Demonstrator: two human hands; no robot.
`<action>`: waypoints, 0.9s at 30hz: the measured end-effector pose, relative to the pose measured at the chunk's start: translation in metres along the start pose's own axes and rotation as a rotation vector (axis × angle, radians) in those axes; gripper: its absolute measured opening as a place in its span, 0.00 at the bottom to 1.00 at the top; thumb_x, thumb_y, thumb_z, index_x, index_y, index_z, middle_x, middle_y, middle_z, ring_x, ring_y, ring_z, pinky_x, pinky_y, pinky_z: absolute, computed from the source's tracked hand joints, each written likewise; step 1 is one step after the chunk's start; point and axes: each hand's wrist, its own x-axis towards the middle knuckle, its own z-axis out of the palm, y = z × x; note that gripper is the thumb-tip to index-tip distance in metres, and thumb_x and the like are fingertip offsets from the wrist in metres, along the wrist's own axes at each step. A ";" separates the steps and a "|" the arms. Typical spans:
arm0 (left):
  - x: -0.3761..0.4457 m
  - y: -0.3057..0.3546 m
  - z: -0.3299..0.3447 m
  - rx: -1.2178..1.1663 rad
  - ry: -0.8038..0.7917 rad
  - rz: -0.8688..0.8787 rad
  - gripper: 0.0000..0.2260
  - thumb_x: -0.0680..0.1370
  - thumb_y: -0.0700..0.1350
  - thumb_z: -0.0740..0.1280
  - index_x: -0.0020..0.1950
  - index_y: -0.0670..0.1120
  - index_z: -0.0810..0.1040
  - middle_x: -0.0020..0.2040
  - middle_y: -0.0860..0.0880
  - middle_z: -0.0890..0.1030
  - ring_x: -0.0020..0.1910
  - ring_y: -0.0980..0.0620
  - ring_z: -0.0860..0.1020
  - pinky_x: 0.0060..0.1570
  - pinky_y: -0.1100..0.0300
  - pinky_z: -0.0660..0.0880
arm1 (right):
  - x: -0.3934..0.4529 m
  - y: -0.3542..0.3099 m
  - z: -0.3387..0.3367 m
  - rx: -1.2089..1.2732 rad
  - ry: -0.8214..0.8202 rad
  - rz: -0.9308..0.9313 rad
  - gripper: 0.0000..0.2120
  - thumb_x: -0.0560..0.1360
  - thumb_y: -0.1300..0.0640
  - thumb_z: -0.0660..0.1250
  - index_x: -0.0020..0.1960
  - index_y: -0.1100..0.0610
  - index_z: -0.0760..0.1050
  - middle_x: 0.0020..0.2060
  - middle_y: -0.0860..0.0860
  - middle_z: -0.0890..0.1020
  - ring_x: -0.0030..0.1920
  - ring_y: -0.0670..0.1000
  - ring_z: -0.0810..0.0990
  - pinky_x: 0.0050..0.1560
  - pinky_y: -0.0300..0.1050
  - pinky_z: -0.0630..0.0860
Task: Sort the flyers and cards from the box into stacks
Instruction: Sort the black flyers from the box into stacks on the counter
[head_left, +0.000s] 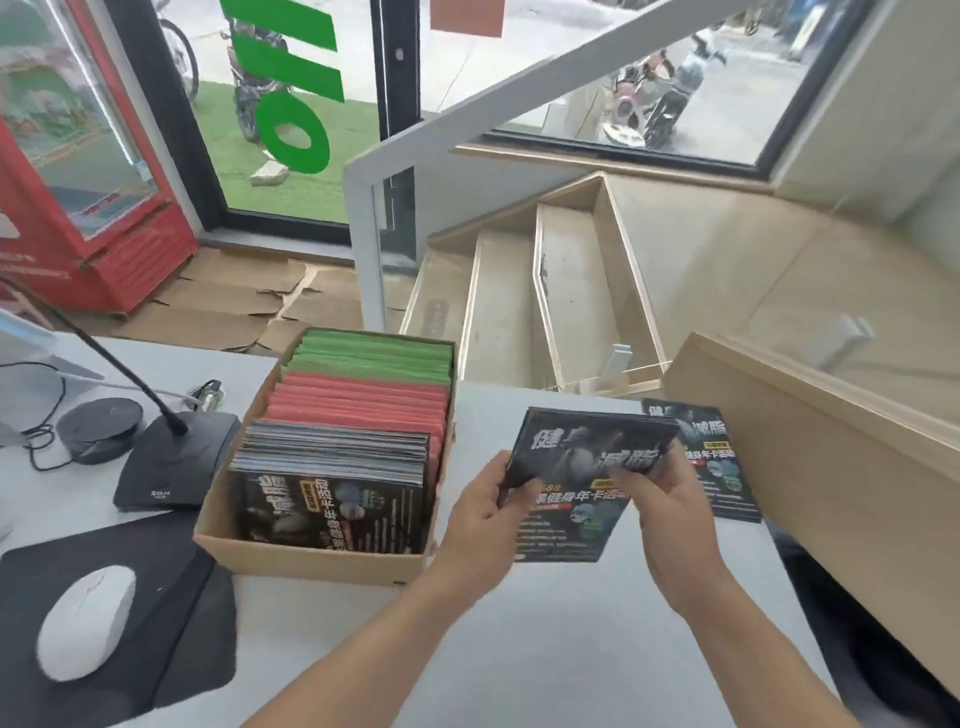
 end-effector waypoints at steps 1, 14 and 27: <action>0.003 -0.009 0.007 0.040 -0.021 0.004 0.08 0.82 0.44 0.66 0.60 0.53 0.79 0.56 0.51 0.85 0.58 0.48 0.81 0.59 0.53 0.77 | 0.004 0.002 -0.006 0.014 0.027 -0.024 0.16 0.76 0.75 0.62 0.56 0.57 0.76 0.49 0.52 0.85 0.50 0.49 0.83 0.49 0.39 0.78; -0.017 -0.054 0.060 0.183 0.042 0.080 0.15 0.82 0.36 0.65 0.64 0.52 0.74 0.61 0.60 0.79 0.63 0.64 0.75 0.58 0.74 0.69 | -0.007 0.052 -0.074 -0.168 0.037 0.080 0.11 0.70 0.71 0.66 0.47 0.59 0.73 0.42 0.51 0.79 0.46 0.51 0.76 0.50 0.47 0.70; 0.012 -0.047 0.110 0.133 0.112 -0.039 0.12 0.84 0.40 0.64 0.62 0.56 0.76 0.53 0.63 0.83 0.53 0.66 0.79 0.49 0.70 0.73 | 0.018 0.059 -0.111 -0.328 -0.066 0.111 0.22 0.78 0.71 0.64 0.66 0.50 0.74 0.57 0.45 0.84 0.60 0.48 0.81 0.62 0.52 0.77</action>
